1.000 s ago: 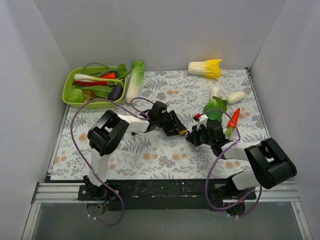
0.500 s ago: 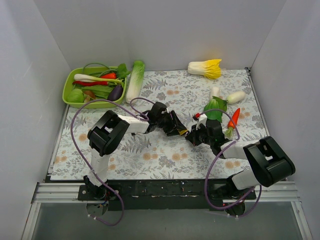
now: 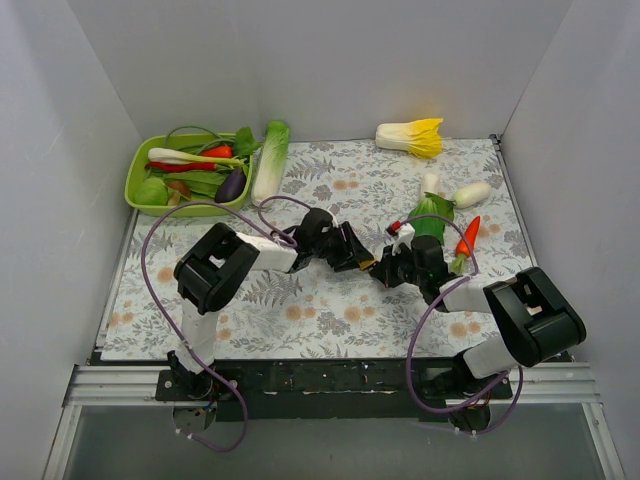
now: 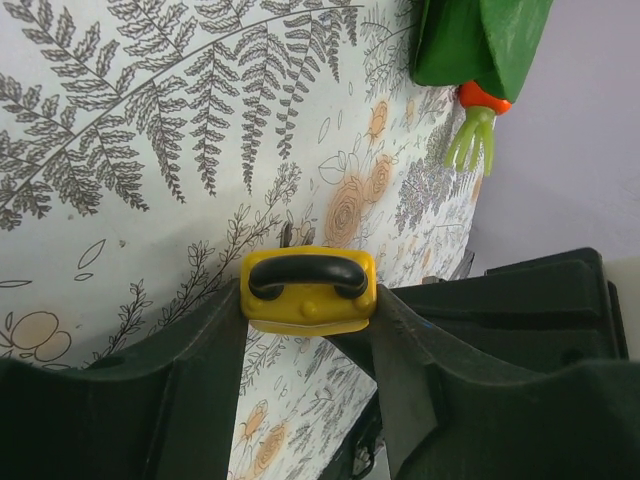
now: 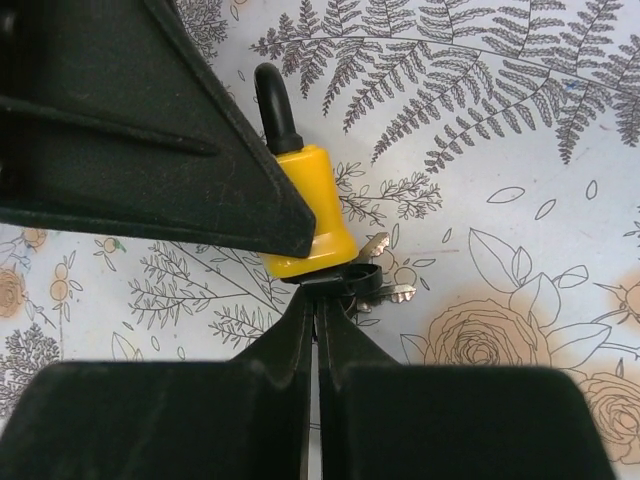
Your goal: Unlock with the key
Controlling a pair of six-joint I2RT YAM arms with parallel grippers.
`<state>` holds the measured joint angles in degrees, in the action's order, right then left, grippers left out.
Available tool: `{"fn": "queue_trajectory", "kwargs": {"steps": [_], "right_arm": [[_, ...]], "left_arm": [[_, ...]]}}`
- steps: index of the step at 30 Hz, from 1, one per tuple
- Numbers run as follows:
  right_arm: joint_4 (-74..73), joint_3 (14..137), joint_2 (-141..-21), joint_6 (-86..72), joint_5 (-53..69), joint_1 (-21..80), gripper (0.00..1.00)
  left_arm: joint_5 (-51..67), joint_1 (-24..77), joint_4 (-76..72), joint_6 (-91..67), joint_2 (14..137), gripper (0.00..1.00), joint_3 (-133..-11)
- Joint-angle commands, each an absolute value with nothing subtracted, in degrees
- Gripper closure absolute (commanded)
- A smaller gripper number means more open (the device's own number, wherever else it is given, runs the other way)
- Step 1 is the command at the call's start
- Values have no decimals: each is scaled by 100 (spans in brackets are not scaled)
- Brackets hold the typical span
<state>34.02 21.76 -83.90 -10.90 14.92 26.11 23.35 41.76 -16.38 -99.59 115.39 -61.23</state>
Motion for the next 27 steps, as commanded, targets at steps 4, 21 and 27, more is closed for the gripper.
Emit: {"fn": "queue_trajectory", "kwargs": {"steps": [4,21,27], "right_arm": [[4868,2321,-8314,-2089,2407,2250,99],[6890,2065,-8262,-3857,3858,1609,99],[7286,2065,-8139,-4218,4043,1485,99]], "left_arm": [[3032,4614,-2266,-9440,11171,100,-5319],[3665,4799,-3471,-8948,10644,100,-5010],[3682,4860,-3638,-8789,10310,100,-4931]]}}
